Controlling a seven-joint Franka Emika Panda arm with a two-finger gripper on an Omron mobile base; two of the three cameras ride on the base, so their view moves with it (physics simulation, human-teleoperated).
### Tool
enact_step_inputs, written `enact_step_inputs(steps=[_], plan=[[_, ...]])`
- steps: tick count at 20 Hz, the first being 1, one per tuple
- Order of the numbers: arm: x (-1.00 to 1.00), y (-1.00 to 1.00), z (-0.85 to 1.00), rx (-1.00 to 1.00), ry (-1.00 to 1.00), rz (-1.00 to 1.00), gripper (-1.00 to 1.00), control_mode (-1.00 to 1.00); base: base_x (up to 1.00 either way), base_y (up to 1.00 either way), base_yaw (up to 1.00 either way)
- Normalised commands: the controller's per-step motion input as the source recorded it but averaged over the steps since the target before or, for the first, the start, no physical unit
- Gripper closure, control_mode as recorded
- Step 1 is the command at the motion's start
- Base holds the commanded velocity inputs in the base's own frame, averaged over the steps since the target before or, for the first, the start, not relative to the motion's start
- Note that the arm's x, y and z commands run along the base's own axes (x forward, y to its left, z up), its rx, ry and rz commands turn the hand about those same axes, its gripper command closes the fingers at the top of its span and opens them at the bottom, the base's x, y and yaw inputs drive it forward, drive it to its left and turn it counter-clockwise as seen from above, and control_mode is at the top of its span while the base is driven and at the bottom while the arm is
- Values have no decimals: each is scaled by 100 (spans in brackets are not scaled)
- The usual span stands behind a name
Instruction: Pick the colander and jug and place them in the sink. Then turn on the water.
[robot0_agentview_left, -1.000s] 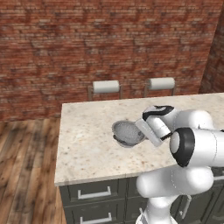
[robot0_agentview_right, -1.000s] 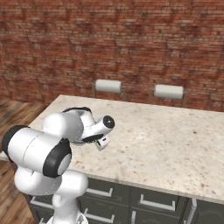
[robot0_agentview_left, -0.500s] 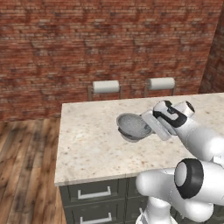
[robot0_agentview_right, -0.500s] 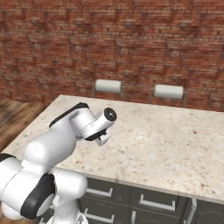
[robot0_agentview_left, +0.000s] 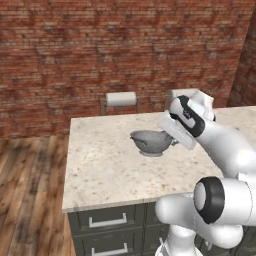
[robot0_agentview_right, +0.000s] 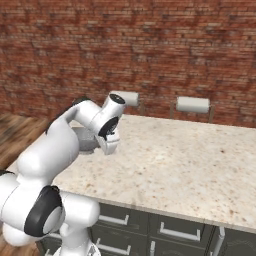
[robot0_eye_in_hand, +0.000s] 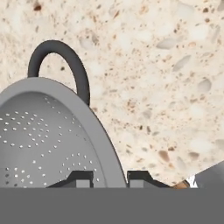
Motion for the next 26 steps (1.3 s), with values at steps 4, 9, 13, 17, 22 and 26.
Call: enact_step_inputs(steps=[4, 9, 13, 17, 22, 26], plan=[[-55, -44, 9, -1, -9, 0, 100, -100, 0, 0, 0], [-53, -18, 8, 0, -25, 0, 100, -100, 0, 0, 0], [-58, -23, 8, 0, 0, 0, 100, -100, 0, 0, 0], [-49, -24, 2, -1, 7, 0, 100, -100, 0, 0, 0], [-11, -4, 0, -1, 2, 0, 100, 100, -16, 6, 0], [0, 0, 0, 0, 0, 0, 100, 100, -23, 91, 2]])
